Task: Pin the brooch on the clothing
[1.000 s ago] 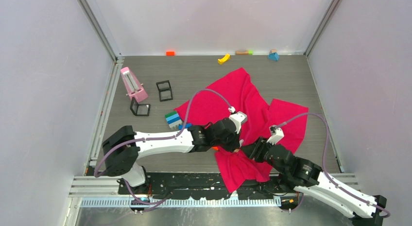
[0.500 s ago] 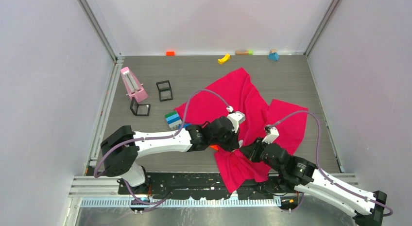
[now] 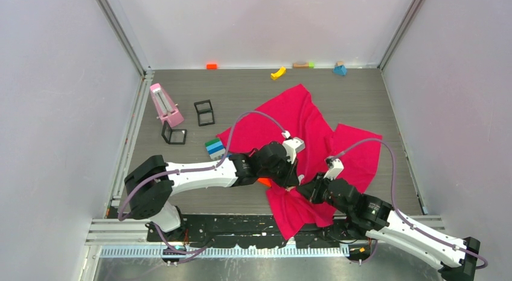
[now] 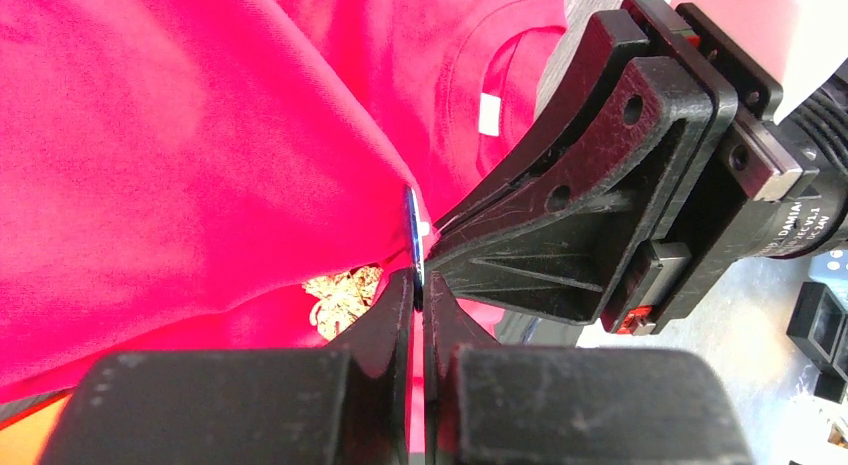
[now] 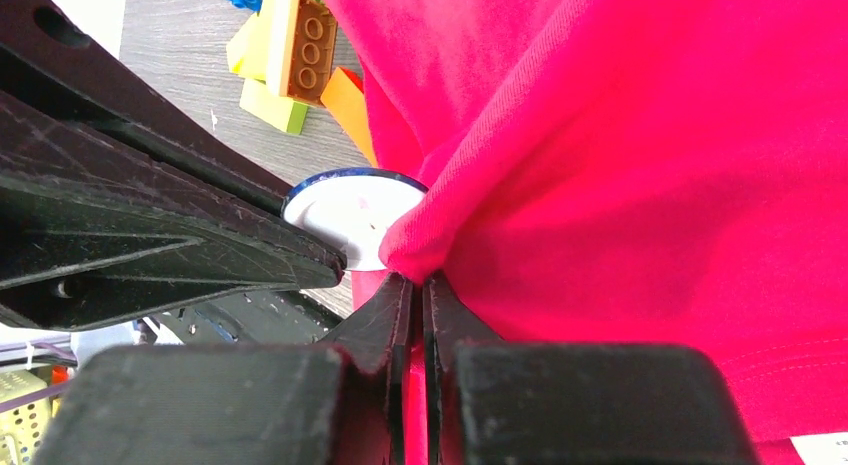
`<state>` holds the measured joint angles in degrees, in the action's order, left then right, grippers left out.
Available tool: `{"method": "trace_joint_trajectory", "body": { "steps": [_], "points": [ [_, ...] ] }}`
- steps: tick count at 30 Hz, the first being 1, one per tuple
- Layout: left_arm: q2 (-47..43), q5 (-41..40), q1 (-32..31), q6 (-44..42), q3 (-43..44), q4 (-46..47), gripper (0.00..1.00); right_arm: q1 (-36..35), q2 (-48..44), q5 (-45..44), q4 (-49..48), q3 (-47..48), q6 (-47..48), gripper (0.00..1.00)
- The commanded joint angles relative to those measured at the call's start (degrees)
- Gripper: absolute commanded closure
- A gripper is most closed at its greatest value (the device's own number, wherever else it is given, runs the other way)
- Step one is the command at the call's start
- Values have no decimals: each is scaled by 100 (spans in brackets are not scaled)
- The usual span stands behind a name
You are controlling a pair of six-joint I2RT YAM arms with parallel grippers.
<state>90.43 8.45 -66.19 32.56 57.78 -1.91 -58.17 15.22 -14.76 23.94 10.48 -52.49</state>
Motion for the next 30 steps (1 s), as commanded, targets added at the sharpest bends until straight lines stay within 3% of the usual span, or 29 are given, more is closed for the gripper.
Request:
{"method": "trace_joint_trajectory", "body": {
  "steps": [1, 6, 12, 14, 23, 30],
  "points": [
    [-132, 874, -95, 160, -8, 873, 100, -36, -19, 51, -533, -4, 92, 94],
    [-307, 1101, 420, 835, -535, 1339, 100, -36, -94, 106, -498, 141, 184, 77],
    [-472, 2517, 1136, 924, -762, 1490, 100, -36, -157, 426, -560, 446, 700, 42],
    [-547, 3006, 1360, 981, -848, 1492, 100, -36, -167, 669, -616, 661, 1014, 36],
    [-1101, 5045, 1725, 1267, -1056, 1613, 100, -36, -295, 2082, -1002, 1342, 2026, 30],
    [-1393, 6002, 1983, 1911, -1278, 2596, 100, -36, -406, 2548, -1018, 1513, 2118, 30]
  ]
}}
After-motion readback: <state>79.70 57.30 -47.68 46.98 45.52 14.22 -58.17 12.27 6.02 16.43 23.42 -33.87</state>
